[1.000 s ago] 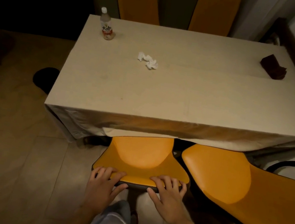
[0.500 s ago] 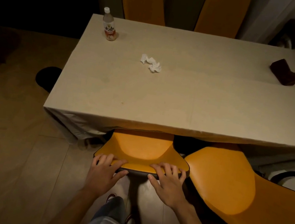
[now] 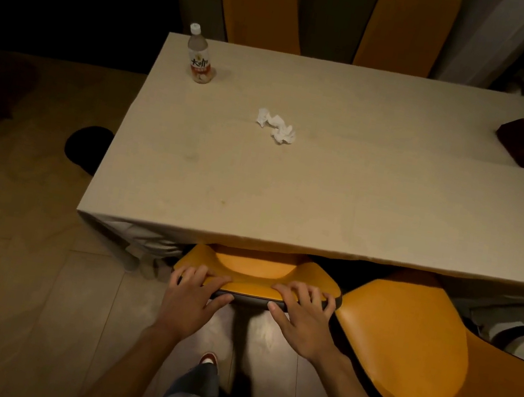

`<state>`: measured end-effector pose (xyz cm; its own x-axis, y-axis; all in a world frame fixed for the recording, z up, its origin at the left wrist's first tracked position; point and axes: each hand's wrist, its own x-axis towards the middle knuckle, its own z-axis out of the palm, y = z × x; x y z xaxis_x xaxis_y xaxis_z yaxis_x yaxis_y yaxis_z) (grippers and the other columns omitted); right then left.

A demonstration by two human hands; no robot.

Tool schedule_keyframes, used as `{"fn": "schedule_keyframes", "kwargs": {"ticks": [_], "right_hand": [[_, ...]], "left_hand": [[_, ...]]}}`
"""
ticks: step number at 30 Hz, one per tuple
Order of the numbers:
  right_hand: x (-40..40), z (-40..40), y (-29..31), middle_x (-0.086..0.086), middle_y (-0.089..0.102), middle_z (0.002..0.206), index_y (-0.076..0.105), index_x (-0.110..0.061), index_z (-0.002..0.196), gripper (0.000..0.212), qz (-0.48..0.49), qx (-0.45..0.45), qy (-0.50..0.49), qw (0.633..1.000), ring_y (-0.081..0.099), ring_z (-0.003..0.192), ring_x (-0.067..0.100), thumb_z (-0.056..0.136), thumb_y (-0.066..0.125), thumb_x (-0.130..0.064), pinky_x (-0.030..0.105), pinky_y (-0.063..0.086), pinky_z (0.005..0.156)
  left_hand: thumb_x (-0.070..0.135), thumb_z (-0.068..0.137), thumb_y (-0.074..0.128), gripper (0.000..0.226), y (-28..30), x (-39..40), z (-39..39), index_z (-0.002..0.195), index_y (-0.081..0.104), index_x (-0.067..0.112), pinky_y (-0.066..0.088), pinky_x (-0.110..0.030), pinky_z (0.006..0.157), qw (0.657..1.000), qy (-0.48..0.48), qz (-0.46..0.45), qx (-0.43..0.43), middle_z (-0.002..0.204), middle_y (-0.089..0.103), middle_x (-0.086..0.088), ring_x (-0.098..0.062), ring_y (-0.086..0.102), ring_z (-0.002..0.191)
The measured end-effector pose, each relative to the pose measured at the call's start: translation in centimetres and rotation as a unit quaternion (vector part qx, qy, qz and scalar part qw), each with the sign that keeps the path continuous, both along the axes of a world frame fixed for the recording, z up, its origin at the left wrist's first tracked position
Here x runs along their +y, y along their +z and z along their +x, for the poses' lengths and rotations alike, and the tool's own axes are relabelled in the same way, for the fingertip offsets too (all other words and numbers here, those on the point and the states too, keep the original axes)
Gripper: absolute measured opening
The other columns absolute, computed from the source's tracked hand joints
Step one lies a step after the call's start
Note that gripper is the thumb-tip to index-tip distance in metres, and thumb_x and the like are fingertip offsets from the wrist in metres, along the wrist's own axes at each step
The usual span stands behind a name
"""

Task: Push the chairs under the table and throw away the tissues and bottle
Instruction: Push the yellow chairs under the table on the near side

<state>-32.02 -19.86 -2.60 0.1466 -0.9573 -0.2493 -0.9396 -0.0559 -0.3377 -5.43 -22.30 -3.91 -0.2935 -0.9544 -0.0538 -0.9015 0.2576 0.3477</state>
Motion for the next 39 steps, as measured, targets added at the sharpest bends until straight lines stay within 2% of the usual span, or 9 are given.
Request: {"fn": "schedule_keyframes", "kwargs": {"ticks": [7,14,21,27,30,34,37,39], "right_hand": [[-3.0,0.2,-0.1,-0.014,0.043,0.132,0.042,-0.049,0.131,0.052,-0.003,-0.013,-0.002,1.000,0.033,0.124,0.013,0.095,0.013,-0.072,0.048,0.010,0.107],[-6.5,0.4,0.1,-0.016,0.041,0.134,0.039,-0.050,0.135,0.056,0.011,-0.015,-0.006,1.000,0.031,0.125,0.012,0.092,0.011,-0.072,0.047,0.006,0.108],[-7.1,0.7,-0.7,-0.016,0.046,0.130,0.044,-0.049,0.130,0.050,-0.011,-0.026,-0.018,0.999,0.039,0.121,0.014,0.096,0.015,-0.071,0.049,0.014,0.106],[-7.8,0.6,-0.6,-0.015,0.048,0.132,0.046,-0.049,0.130,0.061,-0.001,-0.029,-0.031,0.999,0.039,0.122,0.015,0.091,0.008,-0.076,0.048,0.010,0.106],[-8.4,0.6,-0.4,-0.014,0.046,0.134,0.047,-0.048,0.132,0.060,0.020,-0.022,-0.037,0.999,0.036,0.124,0.016,0.088,0.015,-0.074,0.048,0.007,0.106],[-8.2,0.6,-0.2,-0.015,0.044,0.135,0.046,-0.048,0.133,0.060,0.034,-0.027,-0.041,0.998,0.033,0.125,0.014,0.085,0.019,-0.072,0.048,0.008,0.107],[-8.1,0.8,0.5,-0.012,0.042,0.136,0.046,-0.047,0.134,0.054,0.072,-0.049,-0.049,0.995,0.031,0.129,0.016,0.088,0.027,-0.070,0.053,0.003,0.113],[-8.3,1.1,1.4,-0.007,0.043,0.139,0.047,-0.042,0.136,0.046,0.103,-0.072,-0.063,0.990,0.030,0.133,0.019,0.095,0.040,-0.060,0.055,0.000,0.116]], "left_hand": [[0.066,0.095,0.028,0.045,-0.1,-2.8,0.3,0.119,0.059,0.044,0.027,-0.037,0.099,1.000,0.006,0.000,0.004,0.108,0.057,0.010,-0.016,0.052,0.103],[0.070,0.094,0.022,0.054,-0.3,-6.5,0.6,0.120,0.061,0.043,0.026,-0.038,0.100,1.000,0.001,0.015,0.010,0.109,0.059,0.009,-0.018,0.053,0.105],[0.067,0.094,0.028,0.045,-0.7,-7.5,0.9,0.118,0.059,0.045,0.027,-0.042,0.099,0.999,-0.007,0.007,0.032,0.108,0.059,0.011,-0.016,0.052,0.104],[0.069,0.094,0.026,0.048,-0.7,-8.2,0.5,0.113,0.060,0.042,0.027,-0.041,0.096,0.999,-0.003,-0.006,0.035,0.105,0.059,0.009,-0.018,0.052,0.101],[0.072,0.092,0.019,0.054,-0.6,-8.5,0.4,0.115,0.059,0.043,0.028,-0.046,0.099,1.000,0.011,0.019,0.014,0.107,0.059,0.005,-0.023,0.053,0.102],[0.073,0.090,0.015,0.059,-0.2,-8.5,0.2,0.123,0.055,0.043,0.029,-0.055,0.107,0.998,-0.006,0.058,-0.029,0.118,0.057,0.002,-0.025,0.051,0.114],[0.072,0.087,0.018,0.057,0.8,-8.2,0.3,0.128,0.049,0.046,0.019,-0.051,0.113,0.996,-0.010,0.083,-0.033,0.125,0.051,0.007,-0.020,0.043,0.123],[0.073,0.085,0.017,0.058,1.5,-7.9,0.3,0.128,0.047,0.048,0.016,-0.048,0.114,0.995,0.005,0.095,-0.025,0.123,0.047,0.008,-0.017,0.039,0.123]]}}
